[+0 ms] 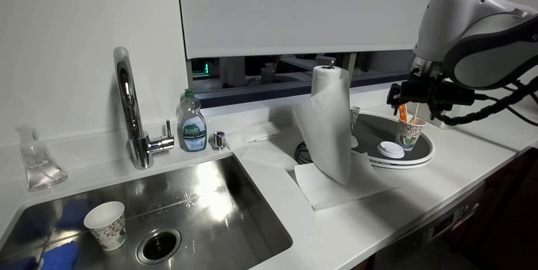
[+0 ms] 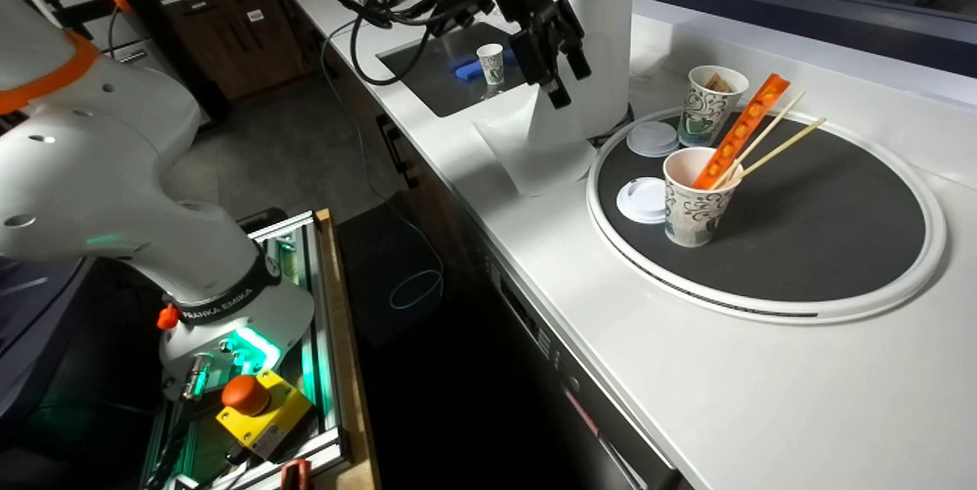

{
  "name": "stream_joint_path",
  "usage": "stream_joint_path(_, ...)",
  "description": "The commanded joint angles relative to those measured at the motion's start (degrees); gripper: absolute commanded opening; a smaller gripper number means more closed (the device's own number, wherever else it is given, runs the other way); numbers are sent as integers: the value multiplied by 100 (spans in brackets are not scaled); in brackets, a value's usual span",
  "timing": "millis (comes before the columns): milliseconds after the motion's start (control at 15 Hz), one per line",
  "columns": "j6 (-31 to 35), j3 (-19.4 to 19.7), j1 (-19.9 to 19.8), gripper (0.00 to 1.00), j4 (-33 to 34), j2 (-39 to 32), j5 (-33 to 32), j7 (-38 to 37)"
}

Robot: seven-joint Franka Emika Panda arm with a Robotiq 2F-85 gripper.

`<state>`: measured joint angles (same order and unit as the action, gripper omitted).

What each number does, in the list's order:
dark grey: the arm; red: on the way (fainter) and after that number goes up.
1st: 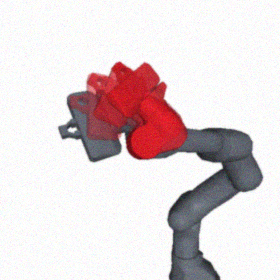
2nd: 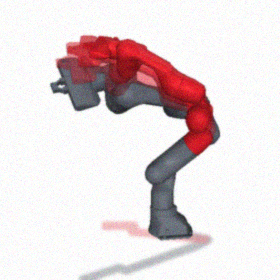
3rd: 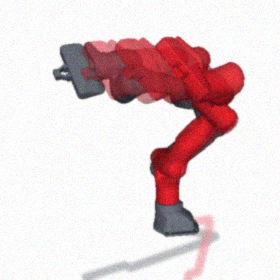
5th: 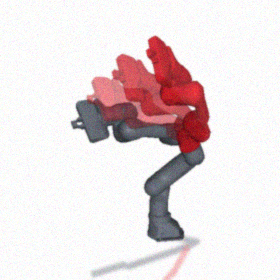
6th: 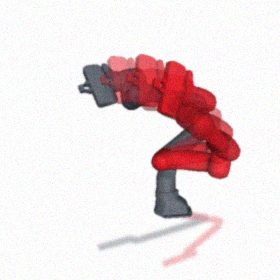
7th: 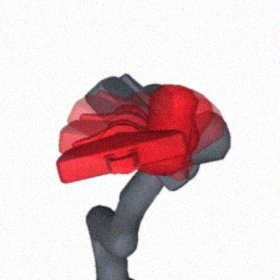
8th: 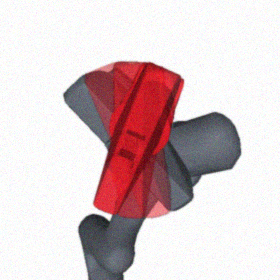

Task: Move the coffee cup on the right backwards then place the cup on the left forwards and put the white lid on top of the coffee cup at the front.

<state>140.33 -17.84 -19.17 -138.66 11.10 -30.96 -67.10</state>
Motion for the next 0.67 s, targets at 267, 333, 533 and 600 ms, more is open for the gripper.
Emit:
stream_joint_path(267,-645,969,631,100,58,-201,-691,-123)
stream_joint_path(333,-184,1064,663,100,8,-242,-825,-10)
stream_joint_path(533,680,1626,850,100,-62,-424,-385,1573)
stream_joint_path(600,959,1828,889,100,-82,-485,-289,2054)
